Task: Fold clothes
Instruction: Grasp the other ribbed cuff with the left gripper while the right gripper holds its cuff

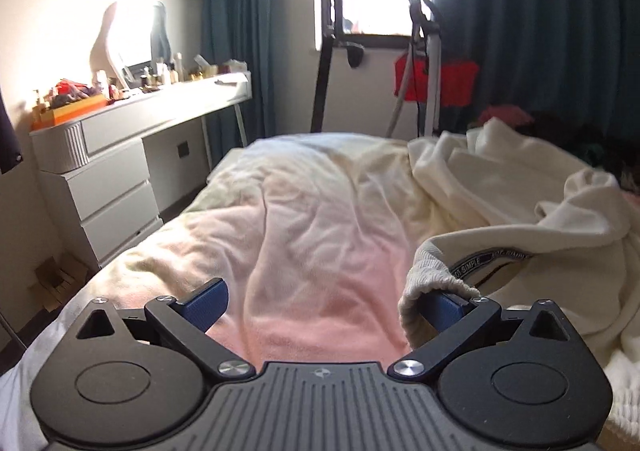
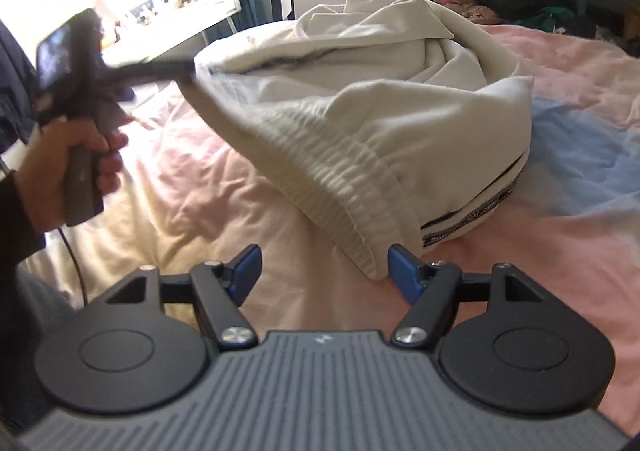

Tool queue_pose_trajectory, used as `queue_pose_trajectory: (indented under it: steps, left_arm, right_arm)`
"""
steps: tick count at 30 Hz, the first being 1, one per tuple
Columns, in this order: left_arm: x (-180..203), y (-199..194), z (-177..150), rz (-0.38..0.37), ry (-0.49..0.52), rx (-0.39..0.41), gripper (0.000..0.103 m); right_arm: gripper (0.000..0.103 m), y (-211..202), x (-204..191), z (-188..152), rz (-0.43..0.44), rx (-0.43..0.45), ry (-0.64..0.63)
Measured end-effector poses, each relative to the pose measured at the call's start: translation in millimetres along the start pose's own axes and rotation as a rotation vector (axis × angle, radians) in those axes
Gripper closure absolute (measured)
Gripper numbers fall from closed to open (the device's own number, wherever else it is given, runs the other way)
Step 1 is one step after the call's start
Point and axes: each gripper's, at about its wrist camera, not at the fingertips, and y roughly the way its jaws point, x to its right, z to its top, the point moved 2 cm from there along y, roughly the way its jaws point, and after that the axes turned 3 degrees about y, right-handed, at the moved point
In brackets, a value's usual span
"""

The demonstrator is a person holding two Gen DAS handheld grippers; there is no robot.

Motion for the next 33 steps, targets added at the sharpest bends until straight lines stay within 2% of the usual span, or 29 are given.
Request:
queue_pose_trajectory:
  steps: [3,5,7,10,14,17,20,23,26,28,29,30,31,32,33]
  left_arm:
    - [-7,15,-4,-0.084,0.074,-0.073,0.002]
    - [-15,13,-9,-0.162,0.087,-0.106,0.002]
    - [-29,10,-17,-0.252,0.046,-0.137,0.000]
    - [-45,6,-23,-0.397,-0.058,-0.188,0.000]
    - [-48,7,-14,-0.494,-0.124,-0.165,0.000]
    - [-33,22,-13,-0.574,-0.156,-0.187,0.000]
    - [-15,45,-14,-0.592,-0.182,-0.211,0.006]
    - [0,71,-17,-0.608,-0.246,-0.251,0.015]
    - [9,78,-19,-0.575,-0.247,-0.236,0.026]
    - [11,77,-18,-0.561,-0.230,-0.213,0.033]
    - [10,75,-17,-0.562,-0.228,-0.200,0.038]
    - [8,73,-16,-0.556,-0.234,-0.188,0.047]
    - [6,72,-15,-0.543,-0.245,-0.176,0.055]
    - [2,71,-14,-0.540,-0.265,-0.171,0.073]
    - [-2,71,-13,-0.543,-0.293,-0.171,0.074]
  right_arm:
    - [0.032,-5,13,3,0.035,0.016,0.114]
    - [0.031,-6,36,4,0.062,0.032,0.294]
    - [0.029,-3,60,2,0.087,0.045,0.490]
    - [0.029,4,84,-6,0.133,0.057,0.697]
    - [0.029,20,89,-15,0.216,0.043,0.829]
    - [0.028,35,88,-19,0.247,0.047,0.908]
    - [0.019,51,92,-19,0.208,0.035,0.947]
    - [0.016,63,95,-18,0.230,0.022,0.943]
    - [0.017,74,96,-17,0.238,0.001,0.913]
    - [0.022,78,93,-14,0.204,-0.025,0.838]
    - [0.028,79,90,-13,0.186,-0.029,0.803]
    - [0.031,79,87,-11,0.168,-0.028,0.777]
    - [0.040,78,86,-10,0.147,-0.025,0.762]
    - [0.051,76,87,-10,0.130,-0.015,0.756]
    - [0.055,73,87,-10,0.126,-0.007,0.752]
